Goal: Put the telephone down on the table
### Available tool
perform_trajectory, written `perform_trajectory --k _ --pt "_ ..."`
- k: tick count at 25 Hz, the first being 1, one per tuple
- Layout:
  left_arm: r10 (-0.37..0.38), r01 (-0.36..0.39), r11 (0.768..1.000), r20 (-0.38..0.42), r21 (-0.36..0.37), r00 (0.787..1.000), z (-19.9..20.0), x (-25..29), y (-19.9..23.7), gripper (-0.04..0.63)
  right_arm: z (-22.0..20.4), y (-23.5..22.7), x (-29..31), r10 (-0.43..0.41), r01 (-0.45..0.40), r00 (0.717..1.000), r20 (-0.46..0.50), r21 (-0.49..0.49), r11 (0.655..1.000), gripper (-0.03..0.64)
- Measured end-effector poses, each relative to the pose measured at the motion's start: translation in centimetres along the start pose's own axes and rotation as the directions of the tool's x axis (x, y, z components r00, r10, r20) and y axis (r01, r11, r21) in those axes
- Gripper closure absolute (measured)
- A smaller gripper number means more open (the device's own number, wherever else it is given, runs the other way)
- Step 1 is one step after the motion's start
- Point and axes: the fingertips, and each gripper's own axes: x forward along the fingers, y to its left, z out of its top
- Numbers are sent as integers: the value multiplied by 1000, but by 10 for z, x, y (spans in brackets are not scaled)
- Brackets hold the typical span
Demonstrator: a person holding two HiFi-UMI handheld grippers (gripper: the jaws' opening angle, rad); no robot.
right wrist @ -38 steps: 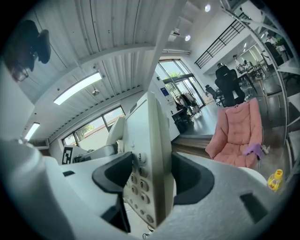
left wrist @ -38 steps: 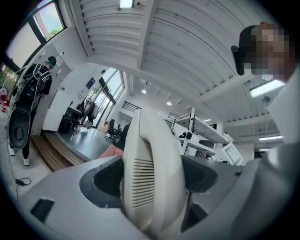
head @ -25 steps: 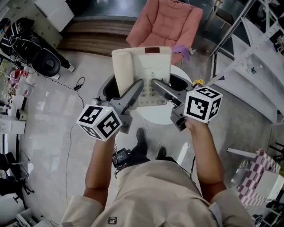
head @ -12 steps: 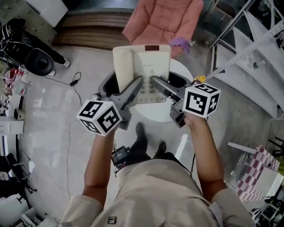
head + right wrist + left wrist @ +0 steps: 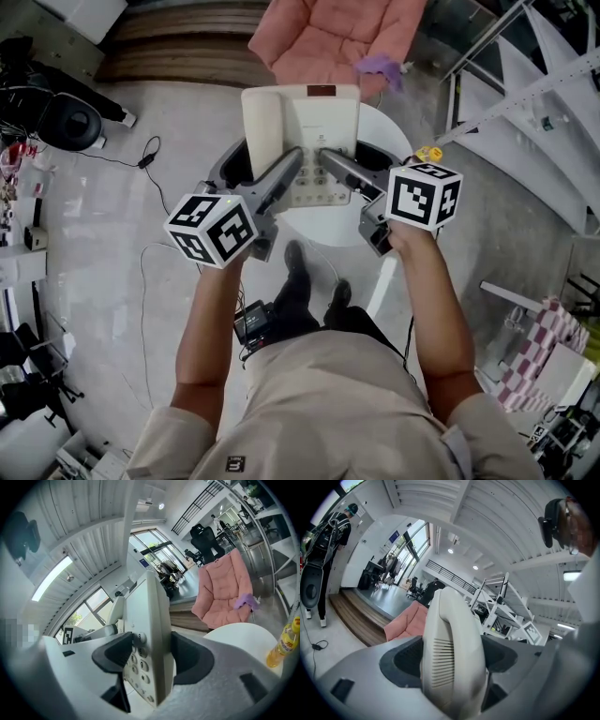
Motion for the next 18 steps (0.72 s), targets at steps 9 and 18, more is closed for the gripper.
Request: perform_trajectory --k 9,18 --pt "16 -22 998 -91 -62 996 -47 28 45 222 -33 -49 34 -33 37 998 -52 77 996 367" --pt "27 -50 991 -178 -126 984 -99 50 88 222 -72 -96 64 -75 90 991 -111 141 986 367"
